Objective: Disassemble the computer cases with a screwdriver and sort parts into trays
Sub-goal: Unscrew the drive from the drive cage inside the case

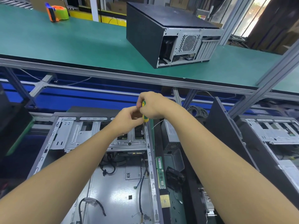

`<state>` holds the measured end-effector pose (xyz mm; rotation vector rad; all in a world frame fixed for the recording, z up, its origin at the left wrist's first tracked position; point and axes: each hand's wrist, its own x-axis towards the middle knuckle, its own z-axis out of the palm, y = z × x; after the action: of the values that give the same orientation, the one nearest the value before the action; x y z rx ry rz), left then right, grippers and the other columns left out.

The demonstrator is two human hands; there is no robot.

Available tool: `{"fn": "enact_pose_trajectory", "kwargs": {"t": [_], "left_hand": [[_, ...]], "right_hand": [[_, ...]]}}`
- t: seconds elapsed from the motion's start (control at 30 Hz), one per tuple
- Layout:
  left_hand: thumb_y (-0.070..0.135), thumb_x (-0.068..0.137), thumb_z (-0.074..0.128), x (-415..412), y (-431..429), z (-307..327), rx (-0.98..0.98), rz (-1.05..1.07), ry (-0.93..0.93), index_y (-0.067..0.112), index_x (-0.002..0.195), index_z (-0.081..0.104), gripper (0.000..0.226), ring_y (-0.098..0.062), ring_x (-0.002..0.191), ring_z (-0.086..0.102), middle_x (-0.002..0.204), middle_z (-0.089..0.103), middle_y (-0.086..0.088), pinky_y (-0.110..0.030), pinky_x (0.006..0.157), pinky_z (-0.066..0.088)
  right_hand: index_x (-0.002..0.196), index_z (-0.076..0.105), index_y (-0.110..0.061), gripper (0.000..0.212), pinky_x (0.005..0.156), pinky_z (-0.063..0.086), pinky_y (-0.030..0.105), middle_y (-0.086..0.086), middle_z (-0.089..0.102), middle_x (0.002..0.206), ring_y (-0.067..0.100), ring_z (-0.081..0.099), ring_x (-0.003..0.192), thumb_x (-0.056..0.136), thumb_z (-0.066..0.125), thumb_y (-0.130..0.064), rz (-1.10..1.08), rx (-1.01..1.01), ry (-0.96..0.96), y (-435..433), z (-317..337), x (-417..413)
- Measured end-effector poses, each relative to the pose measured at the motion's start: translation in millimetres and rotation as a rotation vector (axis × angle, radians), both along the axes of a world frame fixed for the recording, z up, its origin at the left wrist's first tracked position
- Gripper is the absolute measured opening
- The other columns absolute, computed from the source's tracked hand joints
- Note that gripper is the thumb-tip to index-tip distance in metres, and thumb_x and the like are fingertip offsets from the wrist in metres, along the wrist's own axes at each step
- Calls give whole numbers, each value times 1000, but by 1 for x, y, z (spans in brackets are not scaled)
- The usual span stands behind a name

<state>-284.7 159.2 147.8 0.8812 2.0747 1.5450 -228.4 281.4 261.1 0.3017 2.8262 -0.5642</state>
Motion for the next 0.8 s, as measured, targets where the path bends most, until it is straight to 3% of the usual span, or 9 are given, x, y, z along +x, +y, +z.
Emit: {"fn": "enact_pose_trajectory", "kwargs": {"t": [0.1,0.17,0.3,0.4,0.5,0.57,0.7,0.8], "left_hand": [[12,87,73,-2,1,-3,10,12,10,27,95,68,18,4,82,68,85,75,18,-10,70,49],[20,84,78,-5,3,-3,-10,29,32,24,102,67,21,-6,92,70,95,75,7,-24,82,54],[27,83,80,-4,8,-2,-97,33,100,24,105,64,28,-18,96,65,102,69,-5,-38,89,53],[20,88,75,-3,4,-1,-26,-48,18,23,110,69,22,-13,108,64,114,67,-1,-30,93,52],[11,89,72,-2,0,-1,16,-41,-45,26,107,70,23,1,103,66,108,73,11,-10,83,49],[7,88,73,-3,1,-2,1,-27,-55,19,106,68,22,-3,99,69,102,75,7,-15,85,52],[13,86,76,-4,8,-3,-33,-9,-13,17,104,62,23,-19,94,69,101,72,-8,-32,86,56],[23,83,79,-3,12,-1,-100,22,52,27,99,62,25,-24,92,65,101,68,-10,-38,86,55]], "right_hand": [[133,50,-25,42,82,40,40,7,46,135,33,47,118,99,45,-50,-59,96,20,-3,-5,1],[138,44,-17,57,77,39,41,12,50,133,36,53,112,102,33,-59,-151,221,62,-6,-8,1],[124,46,-10,39,64,39,37,12,59,111,30,52,83,106,36,-44,-184,241,95,-8,-11,0],[122,48,-15,26,56,39,33,8,57,103,23,54,75,103,44,-32,-121,135,32,-4,-8,-1],[124,49,-17,28,74,53,39,9,51,123,27,59,88,97,52,-26,-83,137,-33,-1,-1,-1],[126,49,-17,31,82,54,43,10,47,129,30,59,96,96,54,-23,-78,144,-51,-1,-1,0],[132,42,-16,45,73,43,41,10,43,129,36,53,105,99,50,-45,-143,156,-2,-3,-6,4],[125,38,-13,50,65,37,39,8,50,104,35,53,92,102,36,-57,-233,206,56,-6,-7,6]]}}
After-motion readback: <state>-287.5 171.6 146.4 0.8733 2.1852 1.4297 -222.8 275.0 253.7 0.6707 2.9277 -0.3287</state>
